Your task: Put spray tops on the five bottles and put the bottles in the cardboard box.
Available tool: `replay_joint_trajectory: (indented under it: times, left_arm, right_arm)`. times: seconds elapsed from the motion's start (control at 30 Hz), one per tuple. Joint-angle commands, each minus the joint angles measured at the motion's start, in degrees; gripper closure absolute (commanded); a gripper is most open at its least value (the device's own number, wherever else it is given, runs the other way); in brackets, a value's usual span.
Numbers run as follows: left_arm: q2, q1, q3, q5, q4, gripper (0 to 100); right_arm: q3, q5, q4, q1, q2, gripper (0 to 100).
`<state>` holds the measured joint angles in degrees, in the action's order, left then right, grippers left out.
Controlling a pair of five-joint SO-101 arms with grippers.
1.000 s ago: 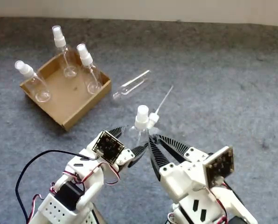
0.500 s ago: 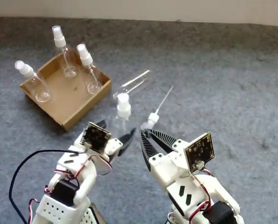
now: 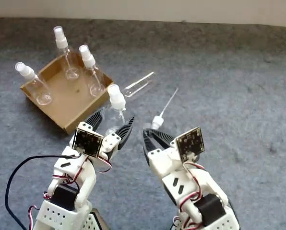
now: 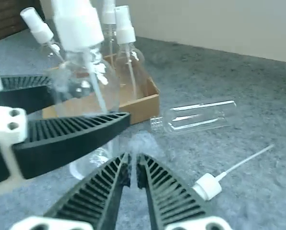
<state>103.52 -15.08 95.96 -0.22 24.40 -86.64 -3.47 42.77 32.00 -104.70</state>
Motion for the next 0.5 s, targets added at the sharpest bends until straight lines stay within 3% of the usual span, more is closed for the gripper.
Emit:
replay_joint_trajectory:
  times: [0.0,0.3,0.47]
  left_arm:
    - [0.9,0.3,1.2,0.6,-1.8,84]
    - [0.7,0.4,1.1,0.6,-11.4,84]
    - [0.7,0.7,1.0,0.4,-11.9,84]
  right_arm:
    - [-2.9,0.3,-7.5,-4.2,-0.7,98.3]
    - [-8.2,0.3,-9.8,-4.3,-0.7,98.3]
    - [-8.2,0.4,-10.5,-4.3,-0.7,98.2]
